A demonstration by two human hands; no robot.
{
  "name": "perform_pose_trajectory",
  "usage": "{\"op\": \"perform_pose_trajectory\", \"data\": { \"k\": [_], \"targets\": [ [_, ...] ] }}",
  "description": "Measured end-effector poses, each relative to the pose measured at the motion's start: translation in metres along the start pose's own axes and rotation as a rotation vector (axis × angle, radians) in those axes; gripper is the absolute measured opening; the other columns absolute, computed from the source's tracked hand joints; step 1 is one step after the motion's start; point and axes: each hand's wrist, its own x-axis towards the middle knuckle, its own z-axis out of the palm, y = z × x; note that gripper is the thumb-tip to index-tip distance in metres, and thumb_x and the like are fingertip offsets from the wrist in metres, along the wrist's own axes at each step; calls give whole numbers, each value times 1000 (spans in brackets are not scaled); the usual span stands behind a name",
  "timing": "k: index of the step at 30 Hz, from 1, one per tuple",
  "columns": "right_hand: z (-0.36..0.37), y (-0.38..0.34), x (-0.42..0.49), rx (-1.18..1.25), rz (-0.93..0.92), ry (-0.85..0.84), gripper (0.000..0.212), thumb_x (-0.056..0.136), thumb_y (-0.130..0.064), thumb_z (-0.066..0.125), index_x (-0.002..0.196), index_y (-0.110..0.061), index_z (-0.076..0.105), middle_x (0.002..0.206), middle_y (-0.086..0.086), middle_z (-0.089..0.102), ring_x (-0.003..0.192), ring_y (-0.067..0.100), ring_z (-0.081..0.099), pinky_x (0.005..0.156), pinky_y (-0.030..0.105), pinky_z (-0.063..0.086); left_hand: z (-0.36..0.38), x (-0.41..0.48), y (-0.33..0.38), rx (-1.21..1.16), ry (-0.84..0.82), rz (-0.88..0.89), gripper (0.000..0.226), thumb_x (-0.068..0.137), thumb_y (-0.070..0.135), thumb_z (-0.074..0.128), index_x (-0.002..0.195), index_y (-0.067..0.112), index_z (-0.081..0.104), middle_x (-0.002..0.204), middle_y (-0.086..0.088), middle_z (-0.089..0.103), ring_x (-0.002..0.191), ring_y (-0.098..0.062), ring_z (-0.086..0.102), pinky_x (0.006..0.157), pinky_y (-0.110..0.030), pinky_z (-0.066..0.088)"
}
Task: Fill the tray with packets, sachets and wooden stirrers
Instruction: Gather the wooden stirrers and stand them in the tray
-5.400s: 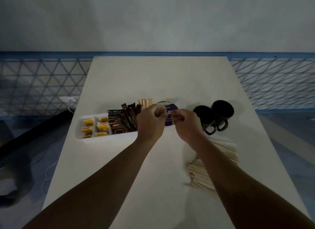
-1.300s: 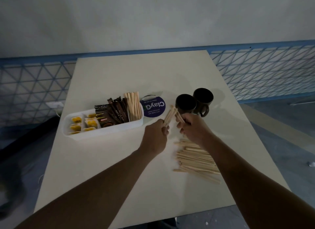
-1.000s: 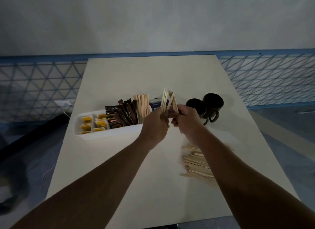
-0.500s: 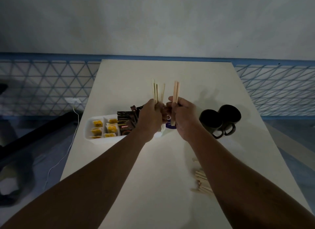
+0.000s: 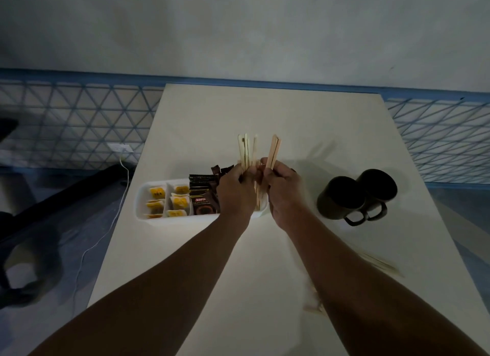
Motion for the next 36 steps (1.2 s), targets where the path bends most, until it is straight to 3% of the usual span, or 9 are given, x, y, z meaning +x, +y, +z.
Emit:
{"op": "perform_pose_trajectory", "data": {
  "k": [5,11,17,22,26,30,33,36],
  "targets": [
    [-1,6,0,-165,-38,9,29,96,-2,51,103,-15,75,97,7,75,98,24,71,92,44,57,3,-5,-3,-50,8,-63,15,95,22,59,99,15,71,82,-1,68,73,-10,61,71,-26,51],
    [0,1,-2,-441,-135,0,23,96,-7,56,98,-20,75,84,-3,73,83,14,70,79,32,60,4,-3,-5,3,18,-93,10,91,22,63,87,17,69,70,3,62,64,-9,53,61,-24,42],
    [0,-8,-2,-613,-183,23,21,89,0,56,77,-12,69,61,-5,59,56,7,51,46,8,36,3,2,0,-3,21,-106,9,89,20,66,89,13,71,76,-3,67,70,-15,60,70,-32,50],
    [-3,-12,-2,-695,-214,38,21,90,0,54,86,-9,73,73,5,68,60,10,54,43,7,37,0,5,5,46,16,-62,18,88,15,66,105,19,73,92,1,73,89,-16,67,86,-35,55],
    [-5,-13,-1,-723,-226,25,28,91,0,55,98,-17,76,80,-3,71,70,7,63,48,3,40,-5,5,12,92,-1,41,30,88,11,64,117,18,70,104,1,74,98,-11,67,95,-29,52],
    [-7,-12,4,-773,-238,40,18,92,-4,58,85,-10,73,71,2,69,67,19,64,48,6,40,-9,10,22,136,-29,103,41,88,5,62,128,16,63,117,2,70,110,-7,64,87,-4,41],
    [-7,-12,7,-719,-201,45,15,91,-6,61,94,-15,73,79,-3,72,77,18,69,71,25,58,-14,14,25,158,-58,136,45,87,1,63,129,15,61,122,0,68,110,-7,64,95,-15,46],
    [-5,-13,9,-676,-196,55,25,88,-5,62,80,-28,67,80,-3,72,78,20,70,76,44,61,-19,18,23,213,-67,194,38,87,4,65,123,13,65,118,-2,70,106,-9,66,98,-25,50]
  ]
}}
